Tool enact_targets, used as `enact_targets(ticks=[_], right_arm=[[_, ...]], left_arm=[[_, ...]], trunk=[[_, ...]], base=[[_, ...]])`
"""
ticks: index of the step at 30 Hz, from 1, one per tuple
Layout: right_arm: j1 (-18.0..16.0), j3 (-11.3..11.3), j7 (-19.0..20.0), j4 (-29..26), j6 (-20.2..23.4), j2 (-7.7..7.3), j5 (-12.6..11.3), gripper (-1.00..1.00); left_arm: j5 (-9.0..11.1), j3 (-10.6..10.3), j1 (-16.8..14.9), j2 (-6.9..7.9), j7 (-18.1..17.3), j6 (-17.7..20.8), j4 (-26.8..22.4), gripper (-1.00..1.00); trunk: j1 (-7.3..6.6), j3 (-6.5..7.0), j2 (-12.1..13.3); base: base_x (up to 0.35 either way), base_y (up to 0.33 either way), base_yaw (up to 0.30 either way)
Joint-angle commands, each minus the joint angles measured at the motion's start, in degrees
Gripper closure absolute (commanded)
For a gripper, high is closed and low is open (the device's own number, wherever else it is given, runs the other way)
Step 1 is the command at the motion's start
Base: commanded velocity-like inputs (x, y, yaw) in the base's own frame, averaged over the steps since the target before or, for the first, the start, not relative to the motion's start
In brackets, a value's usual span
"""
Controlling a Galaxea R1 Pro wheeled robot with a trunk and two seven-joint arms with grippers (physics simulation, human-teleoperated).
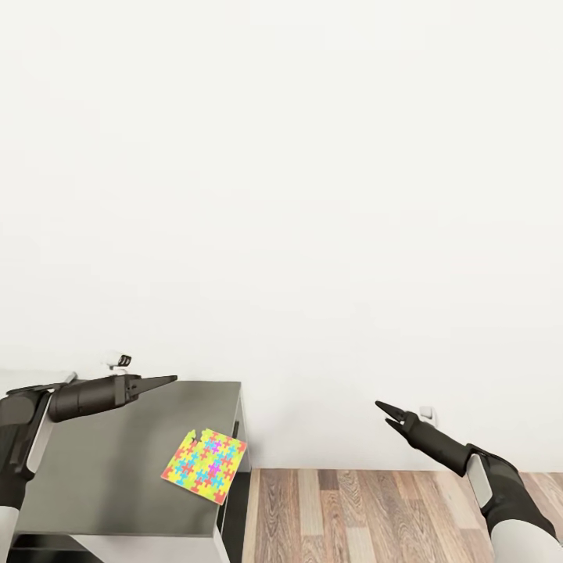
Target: Put all the toys in the child's room - the three board games (two on the bed and one on the table), the two jigsaw puzzles on the table, and the tennis ball on the table - inside the toy box on the table in the child's room.
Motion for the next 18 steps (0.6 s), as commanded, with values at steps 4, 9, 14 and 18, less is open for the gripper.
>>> enact_targets(ticks=[4, 9, 14, 18], right_arm=[[-0.1, -0.1, -2.2, -0.2, 0.5, 1.36, -0.2, -1.00], [-0.3, 0.0, -4.8, -0.2, 0.5, 3.89, 0.3, -1.00], [-1.2, 0.1, -14.4, 0.2, 1.3, 6.87, 0.4, -1.00], [-2.5, 1.1, -18.7, 1.9, 2.9, 8.44, 0.3, -1.00]], left_arm=[[0.0, 0.0, 0.0, -0.04, -0.2, 0.6, 0.0, -1.00], [0.0, 0.0, 0.0, -0.05, -0.2, 0.7, 0.0, -1.00], [-0.1, 0.0, 0.0, -0.05, -0.2, 1.0, 0.0, -1.00], [-0.1, -0.1, 0.0, -0.07, -0.2, 1.2, 0.0, -1.00]], trunk=[[0.91, -0.82, -1.7], [2.00, -1.72, -3.7], [3.10, -2.62, -5.7], [3.98, -3.34, -7.3]], base=[[0.000, 0.000, 0.000], [0.000, 0.000, 0.000], [0.000, 0.000, 0.000], [0.000, 0.000, 0.000]])
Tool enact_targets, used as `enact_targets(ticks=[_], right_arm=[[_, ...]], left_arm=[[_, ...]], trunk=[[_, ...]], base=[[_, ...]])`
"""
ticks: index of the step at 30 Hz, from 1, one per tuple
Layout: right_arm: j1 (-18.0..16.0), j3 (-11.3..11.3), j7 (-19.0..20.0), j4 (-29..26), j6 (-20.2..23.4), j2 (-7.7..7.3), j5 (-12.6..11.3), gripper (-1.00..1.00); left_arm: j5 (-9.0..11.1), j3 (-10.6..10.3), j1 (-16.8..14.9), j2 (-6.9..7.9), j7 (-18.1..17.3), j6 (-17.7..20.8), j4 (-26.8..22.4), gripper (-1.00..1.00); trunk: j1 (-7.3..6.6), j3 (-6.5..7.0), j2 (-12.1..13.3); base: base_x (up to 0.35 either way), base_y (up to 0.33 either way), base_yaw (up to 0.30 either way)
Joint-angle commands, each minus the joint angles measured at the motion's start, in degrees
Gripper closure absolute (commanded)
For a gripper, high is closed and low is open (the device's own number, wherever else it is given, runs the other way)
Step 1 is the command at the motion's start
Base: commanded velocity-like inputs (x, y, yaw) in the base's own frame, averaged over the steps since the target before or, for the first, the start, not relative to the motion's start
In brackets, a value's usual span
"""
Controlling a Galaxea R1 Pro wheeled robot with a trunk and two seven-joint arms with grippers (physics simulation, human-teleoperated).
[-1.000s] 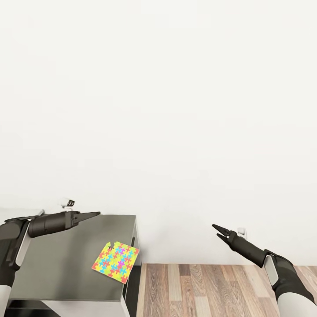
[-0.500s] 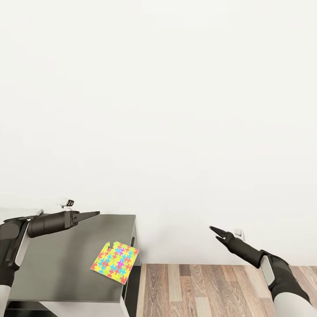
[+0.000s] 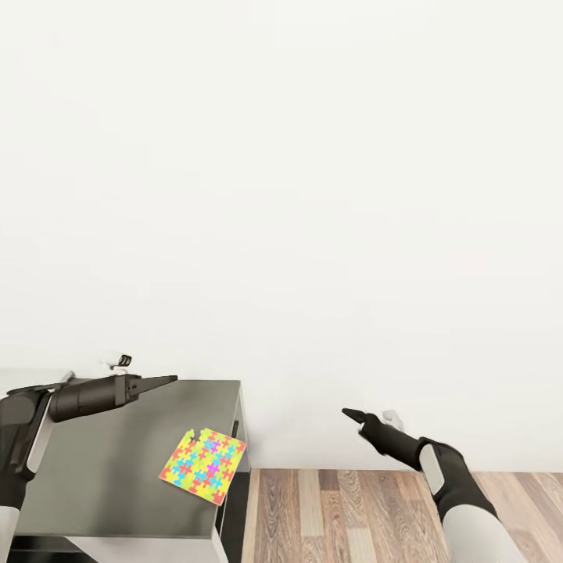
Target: Put all the toys in the child's room - the three board games (two on the bed and one on the table), the two jigsaw puzzles on the table, and the tennis ball on the table - inside the toy box on the table in the child's room.
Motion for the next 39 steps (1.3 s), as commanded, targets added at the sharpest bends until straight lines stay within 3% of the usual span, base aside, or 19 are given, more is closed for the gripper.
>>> enact_targets(ticks=[1, 7, 12, 15, 22, 33, 39], right_arm=[[-0.3, -0.1, -0.3, 0.3, 0.9, 0.25, -0.3, -1.00], [-1.4, 3.7, -1.4, 1.4, 3.3, 1.12, -0.3, -1.00], [-1.5, 5.9, 1.5, 1.4, 3.5, 1.33, -1.5, -1.00], [-1.5, 6.2, 2.3, 1.6, 3.8, 1.37, -1.7, -1.00], [-1.6, 6.4, 7.9, 1.6, 8.8, 1.42, -1.8, -1.00], [-1.7, 6.4, 8.8, 1.6, 14.0, 1.48, -1.7, -1.00], [-1.6, 6.4, 9.2, 1.6, 14.7, 1.48, -1.7, -1.00]], left_arm=[[0.0, 0.0, 0.0, 0.02, -0.2, 0.6, 0.0, -1.00], [0.0, 0.0, 0.0, 0.01, -0.2, 0.7, 0.0, -1.00], [-0.1, 0.0, 0.0, 0.01, -0.2, 0.7, 0.0, -1.00], [-0.1, 0.0, 0.0, 0.01, -0.2, 0.7, 0.0, -1.00], [-0.2, 0.0, 0.0, 0.01, -0.2, 0.7, 0.0, -1.00], [-0.1, 0.0, 0.0, 0.01, -0.2, 0.7, 0.0, -1.00], [-0.1, 0.0, 0.0, 0.01, -0.2, 0.7, -0.1, -1.00]], trunk=[[0.24, -0.27, -0.5], [1.56, -1.35, -2.9], [2.66, -2.25, -4.9], [3.31, -2.79, -6.1], [4.85, -4.04, -8.9], [7.27, -6.02, -13.3], [8.59, -7.10, -15.7]], base=[[0.000, 0.000, 0.000], [0.000, 0.000, 0.000], [0.000, 0.000, 0.000], [0.000, 0.000, 0.000], [0.000, 0.000, 0.000], [0.000, 0.000, 0.000], [0.000, 0.000, 0.000]])
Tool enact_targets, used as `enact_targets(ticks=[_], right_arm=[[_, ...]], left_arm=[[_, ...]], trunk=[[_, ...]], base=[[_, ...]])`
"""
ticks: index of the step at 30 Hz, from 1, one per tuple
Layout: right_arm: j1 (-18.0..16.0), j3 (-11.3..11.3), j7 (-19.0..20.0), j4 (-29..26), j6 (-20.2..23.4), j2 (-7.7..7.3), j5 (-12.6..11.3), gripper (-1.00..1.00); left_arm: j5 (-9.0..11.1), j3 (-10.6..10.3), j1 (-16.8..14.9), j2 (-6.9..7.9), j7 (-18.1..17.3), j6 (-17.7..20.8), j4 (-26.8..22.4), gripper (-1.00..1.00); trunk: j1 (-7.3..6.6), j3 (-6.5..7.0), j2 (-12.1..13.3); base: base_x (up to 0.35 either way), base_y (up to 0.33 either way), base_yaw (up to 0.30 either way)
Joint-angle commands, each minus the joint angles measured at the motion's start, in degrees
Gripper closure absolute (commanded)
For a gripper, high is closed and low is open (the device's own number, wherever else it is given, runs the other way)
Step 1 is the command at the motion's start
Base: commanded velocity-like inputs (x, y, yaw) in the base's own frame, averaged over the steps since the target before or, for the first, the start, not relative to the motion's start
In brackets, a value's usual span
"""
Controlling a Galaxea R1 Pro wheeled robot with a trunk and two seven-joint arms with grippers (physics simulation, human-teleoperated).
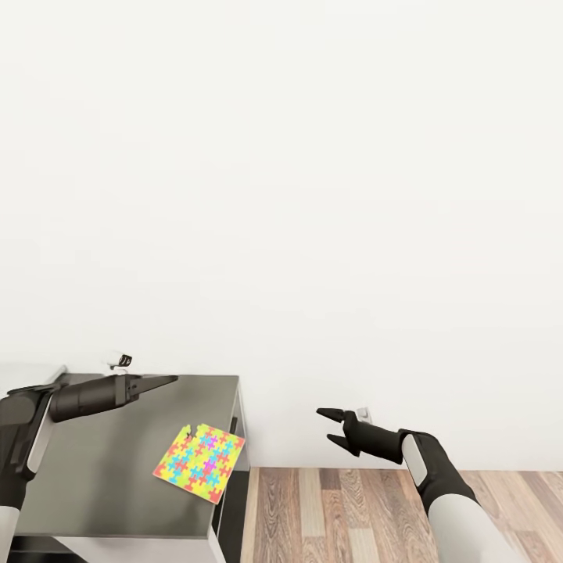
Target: Put all the toys in the child's room - the three board games (two on the bed and one on the table), the two jigsaw puzzles on the table, and the tennis ball on the table - inside the toy box on the table in the child's room.
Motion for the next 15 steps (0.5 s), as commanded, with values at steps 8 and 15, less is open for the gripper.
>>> enact_targets(ticks=[8, 15], right_arm=[[0.0, -0.2, 0.2, 0.0, 0.4, 0.15, -0.1, -1.00], [-0.1, 0.5, 0.4, 0.0, 0.4, 0.15, -0.1, -1.00]], left_arm=[[0.0, 0.0, 0.0, 0.02, -0.2, 0.6, 0.0, -1.00], [0.0, 0.0, 0.0, 0.02, -0.2, 0.6, 0.0, -1.00]], trunk=[[1.77, -1.51, -3.3], [2.65, -2.23, -4.9]], base=[[0.000, 0.000, 0.000], [0.000, 0.000, 0.000]])
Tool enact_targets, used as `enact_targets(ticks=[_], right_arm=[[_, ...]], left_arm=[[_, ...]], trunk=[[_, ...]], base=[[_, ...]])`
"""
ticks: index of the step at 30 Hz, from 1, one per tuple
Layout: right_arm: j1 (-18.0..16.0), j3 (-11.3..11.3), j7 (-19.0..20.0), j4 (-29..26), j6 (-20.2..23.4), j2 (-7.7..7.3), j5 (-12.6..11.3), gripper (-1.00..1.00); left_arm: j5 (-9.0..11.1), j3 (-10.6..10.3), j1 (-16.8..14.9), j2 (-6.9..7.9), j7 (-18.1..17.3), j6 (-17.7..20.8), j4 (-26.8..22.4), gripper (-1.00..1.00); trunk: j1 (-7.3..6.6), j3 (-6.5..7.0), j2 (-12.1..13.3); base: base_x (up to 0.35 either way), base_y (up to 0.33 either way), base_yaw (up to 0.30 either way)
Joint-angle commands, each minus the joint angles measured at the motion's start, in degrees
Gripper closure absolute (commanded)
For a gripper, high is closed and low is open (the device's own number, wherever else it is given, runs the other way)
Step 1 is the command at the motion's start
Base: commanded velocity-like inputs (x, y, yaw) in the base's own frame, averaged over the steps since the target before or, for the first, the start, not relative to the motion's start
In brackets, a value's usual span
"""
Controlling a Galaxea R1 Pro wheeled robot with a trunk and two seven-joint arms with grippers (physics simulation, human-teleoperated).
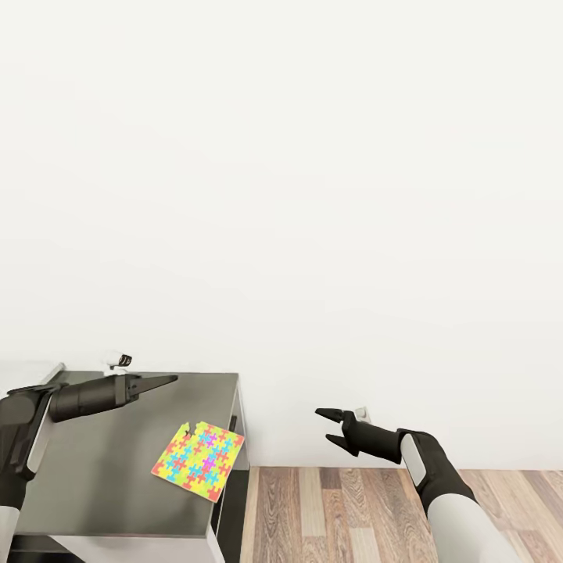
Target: Put all the toys in the child's room - the three board games (two on the bed and one on the table), the two jigsaw puzzles on the table, and the tennis ball on the table - inside the toy box on the table in the child's room.
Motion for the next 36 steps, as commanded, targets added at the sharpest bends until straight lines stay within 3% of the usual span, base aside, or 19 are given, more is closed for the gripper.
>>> enact_targets(ticks=[1, 9, 21, 28, 33, 36], right_arm=[[-0.1, -0.3, 0.0, 0.0, 0.4, 0.06, 0.0, -1.00], [0.0, -0.2, 0.1, 0.0, 0.3, 0.06, 0.0, -1.00], [0.0, -0.2, 0.2, 0.0, 0.2, 0.06, 0.0, -1.00], [-0.1, -0.2, 0.1, -0.1, 0.2, 0.09, 0.0, -1.00], [-0.1, 0.3, 0.1, 0.0, 0.1, 1.01, 0.0, -1.00], [-0.1, 1.4, 0.1, 0.0, 0.1, 1.24, 0.0, -1.00]], left_arm=[[0.0, 0.0, 0.0, 0.02, -0.2, 0.6, 0.0, -1.00], [0.1, 0.1, 0.0, 0.03, -0.2, 0.6, 0.0, -1.00], [0.1, 0.0, 0.0, -0.01, -0.2, 0.6, -0.1, -1.00], [0.2, -0.7, 0.0, -0.74, -0.2, 0.7, -1.7, -1.00], [0.2, -5.2, 0.0, -5.46, -0.2, 1.2, -5.7, -1.00], [0.1, -7.7, 0.0, -7.49, -0.2, 1.2, -7.0, -1.00]], trunk=[[0.00, -0.07, 0.0], [0.00, -0.07, 0.0], [0.00, -0.07, 0.0], [0.00, -0.07, 0.0], [0.00, -0.07, 0.0], [0.00, -0.07, 0.0]], base=[[0.000, 0.000, 0.000], [0.000, 0.017, 0.000], [0.000, 0.200, 0.000], [0.000, 0.019, 0.000], [0.000, 0.002, 0.000], [0.000, 0.000, 0.000]])
